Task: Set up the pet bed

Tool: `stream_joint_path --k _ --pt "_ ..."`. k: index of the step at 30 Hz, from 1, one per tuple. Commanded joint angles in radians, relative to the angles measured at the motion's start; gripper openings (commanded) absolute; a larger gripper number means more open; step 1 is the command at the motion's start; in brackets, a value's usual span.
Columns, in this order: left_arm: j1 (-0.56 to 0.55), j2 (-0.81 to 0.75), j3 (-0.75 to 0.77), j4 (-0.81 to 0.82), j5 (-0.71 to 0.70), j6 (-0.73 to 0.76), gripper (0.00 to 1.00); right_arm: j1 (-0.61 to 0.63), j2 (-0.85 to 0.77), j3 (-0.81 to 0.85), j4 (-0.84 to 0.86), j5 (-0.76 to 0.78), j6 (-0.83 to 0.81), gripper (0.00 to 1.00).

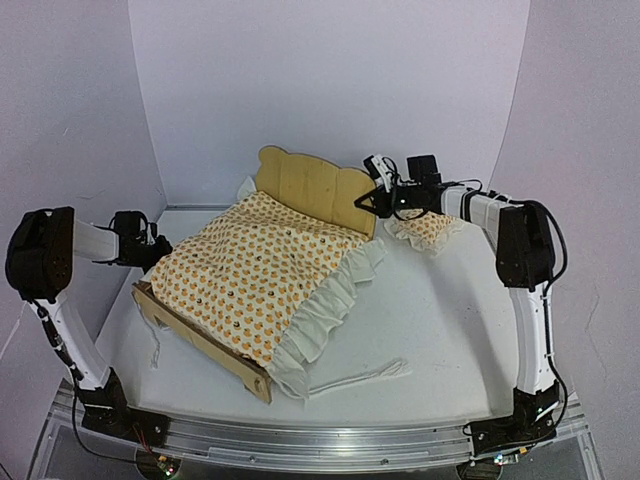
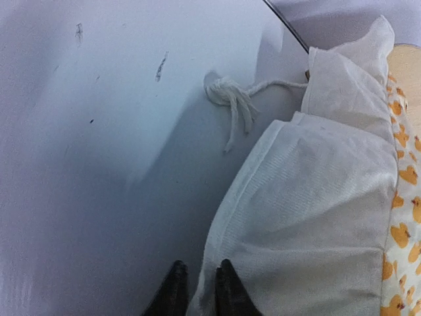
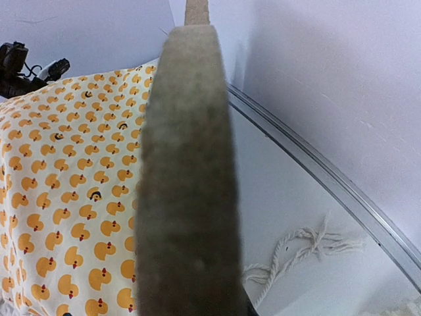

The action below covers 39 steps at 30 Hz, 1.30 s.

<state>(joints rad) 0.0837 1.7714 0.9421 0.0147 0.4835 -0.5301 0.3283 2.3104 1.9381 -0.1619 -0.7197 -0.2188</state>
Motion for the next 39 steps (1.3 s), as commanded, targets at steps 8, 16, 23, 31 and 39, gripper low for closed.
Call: stream_joint_path --k 8,16,23,31,39 --pt "-0.038 -0.036 0.25 -0.231 -0.125 0.154 0.67 0.019 -0.435 -0.493 -0.058 0.206 0.361 0.0" --pt "-0.051 -0.22 0.378 -0.405 -0.36 0.23 0.99 0.227 -0.708 -0.674 -0.287 0.865 0.347 0.0" --pt "-0.292 -0.387 0.385 -0.455 -0.309 0.256 0.98 0.357 -0.743 -0.703 -0.424 1.097 0.565 0.0" --pt "-0.695 -0.587 0.14 -0.147 -0.235 0.295 0.9 0.502 -0.773 -0.769 -0.452 1.162 0.684 0.2" --pt "-1.094 -0.448 0.101 0.017 -0.514 0.496 0.92 0.444 -0.839 -0.63 -0.799 0.927 0.502 0.86"
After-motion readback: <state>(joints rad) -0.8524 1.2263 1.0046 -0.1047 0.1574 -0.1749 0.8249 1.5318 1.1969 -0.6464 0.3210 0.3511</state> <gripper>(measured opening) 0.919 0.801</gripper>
